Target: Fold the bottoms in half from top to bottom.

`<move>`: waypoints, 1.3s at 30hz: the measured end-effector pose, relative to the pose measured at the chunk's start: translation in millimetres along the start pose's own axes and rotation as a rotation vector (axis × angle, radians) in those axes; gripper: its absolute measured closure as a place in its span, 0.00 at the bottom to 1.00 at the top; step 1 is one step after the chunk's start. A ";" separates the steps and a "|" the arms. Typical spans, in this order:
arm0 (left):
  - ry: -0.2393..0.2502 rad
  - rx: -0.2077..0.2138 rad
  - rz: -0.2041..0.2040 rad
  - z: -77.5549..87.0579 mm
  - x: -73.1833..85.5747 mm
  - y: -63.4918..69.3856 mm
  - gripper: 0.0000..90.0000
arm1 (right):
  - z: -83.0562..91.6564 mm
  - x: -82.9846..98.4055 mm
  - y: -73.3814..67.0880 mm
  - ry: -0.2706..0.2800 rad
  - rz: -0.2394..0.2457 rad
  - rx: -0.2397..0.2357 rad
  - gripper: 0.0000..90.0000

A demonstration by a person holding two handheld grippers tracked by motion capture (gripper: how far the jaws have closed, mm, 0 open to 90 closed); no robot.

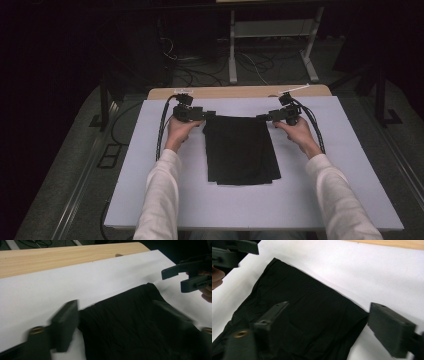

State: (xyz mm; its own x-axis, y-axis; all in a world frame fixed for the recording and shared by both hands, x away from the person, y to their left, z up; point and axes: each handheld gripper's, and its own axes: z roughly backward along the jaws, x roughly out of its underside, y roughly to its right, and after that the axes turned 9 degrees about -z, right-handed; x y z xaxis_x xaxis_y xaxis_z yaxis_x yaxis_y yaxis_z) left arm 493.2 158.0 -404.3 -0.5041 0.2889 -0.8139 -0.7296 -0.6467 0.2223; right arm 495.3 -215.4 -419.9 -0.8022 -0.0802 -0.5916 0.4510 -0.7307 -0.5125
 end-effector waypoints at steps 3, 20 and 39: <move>0.004 -0.019 -0.020 4.2 0.4 2.6 0.10 | 2.3 0.6 -1.3 0.006 0.001 0.012 0.02; 0.002 -0.073 -0.086 37.4 -0.2 19.5 0.00 | 38.3 21.5 4.5 0.061 -0.003 0.047 0.00; 0.013 -0.079 -0.090 58.3 23.1 27.5 0.00 | 69.6 48.3 -5.1 0.100 0.048 0.032 0.00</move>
State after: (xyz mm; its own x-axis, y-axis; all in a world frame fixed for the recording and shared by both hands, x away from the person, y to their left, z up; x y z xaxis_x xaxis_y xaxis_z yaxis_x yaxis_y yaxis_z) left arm 434.5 188.1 -385.7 -0.4316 0.3400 -0.8355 -0.7329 -0.6722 0.1051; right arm 427.0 -262.7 -402.6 -0.7365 -0.0490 -0.6747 0.4737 -0.7493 -0.4627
